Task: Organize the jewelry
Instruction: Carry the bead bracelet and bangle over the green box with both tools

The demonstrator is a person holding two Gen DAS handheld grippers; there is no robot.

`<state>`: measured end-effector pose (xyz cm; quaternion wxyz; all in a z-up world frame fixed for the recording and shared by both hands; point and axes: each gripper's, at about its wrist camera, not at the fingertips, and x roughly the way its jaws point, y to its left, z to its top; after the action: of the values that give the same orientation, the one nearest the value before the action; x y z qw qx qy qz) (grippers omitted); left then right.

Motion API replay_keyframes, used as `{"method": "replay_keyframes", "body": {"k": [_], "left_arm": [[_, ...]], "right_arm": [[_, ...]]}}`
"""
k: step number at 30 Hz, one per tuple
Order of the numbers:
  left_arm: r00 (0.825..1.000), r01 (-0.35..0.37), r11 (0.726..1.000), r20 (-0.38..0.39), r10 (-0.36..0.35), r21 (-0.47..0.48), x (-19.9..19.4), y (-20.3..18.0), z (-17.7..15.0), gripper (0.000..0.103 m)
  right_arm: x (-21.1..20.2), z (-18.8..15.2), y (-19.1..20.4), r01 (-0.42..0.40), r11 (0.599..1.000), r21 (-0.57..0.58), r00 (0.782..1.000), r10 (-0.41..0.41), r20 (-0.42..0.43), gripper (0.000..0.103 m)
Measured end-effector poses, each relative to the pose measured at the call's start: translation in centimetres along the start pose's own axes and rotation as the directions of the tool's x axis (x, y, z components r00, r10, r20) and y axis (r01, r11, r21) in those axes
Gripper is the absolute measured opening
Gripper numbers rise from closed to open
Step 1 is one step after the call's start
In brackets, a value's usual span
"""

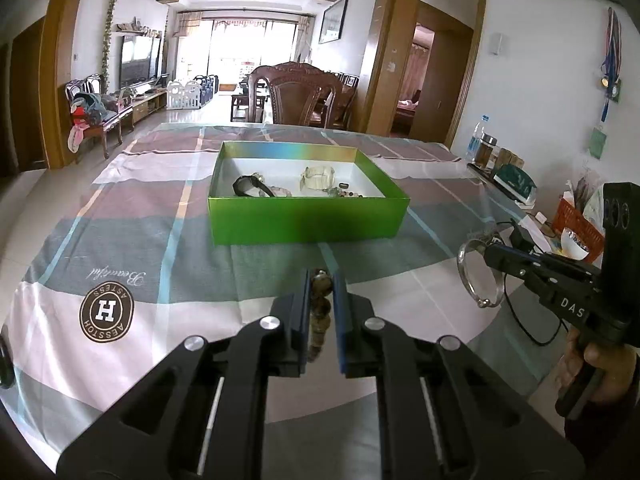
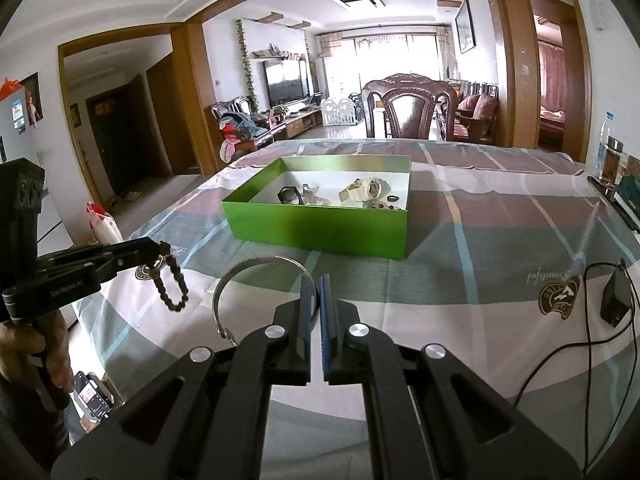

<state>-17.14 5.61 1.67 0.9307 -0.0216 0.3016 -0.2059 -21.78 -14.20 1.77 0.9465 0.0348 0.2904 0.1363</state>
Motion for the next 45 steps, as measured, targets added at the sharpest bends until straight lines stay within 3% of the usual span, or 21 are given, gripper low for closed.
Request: {"method": "replay_keyframes", "body": {"k": [30, 34, 39, 45], "left_arm": [[1.000, -0.009, 1.000, -0.029, 0.009, 0.005, 1.1, 0.3, -0.2, 0.011], [1.000, -0.012, 0.999, 0.001, 0.012, 0.036, 0.6, 0.0, 1.5, 0.011], [0.999, -0.011, 0.997, 0.050, 0.008, 0.074, 0.7, 0.1, 6.7, 0.011], [0.999, -0.022, 0.996, 0.044, 0.018, 0.090, 4.5, 0.9, 13.0, 0.011]], "right_arm": [[0.4, 0.5, -0.2, -0.006, 1.000, -0.001, 1.000, 0.006, -0.004, 0.004], [0.4, 2.2, -0.2, -0.012, 1.000, -0.026, 1.000, 0.013, 0.020, 0.004], [1.7, 6.0, 0.0, 0.004, 0.997, -0.074, 0.999, 0.000, 0.051, 0.004], [6.6, 11.5, -1.0, 0.008, 0.996, -0.084, 0.998, -0.003, 0.056, 0.004]]}}
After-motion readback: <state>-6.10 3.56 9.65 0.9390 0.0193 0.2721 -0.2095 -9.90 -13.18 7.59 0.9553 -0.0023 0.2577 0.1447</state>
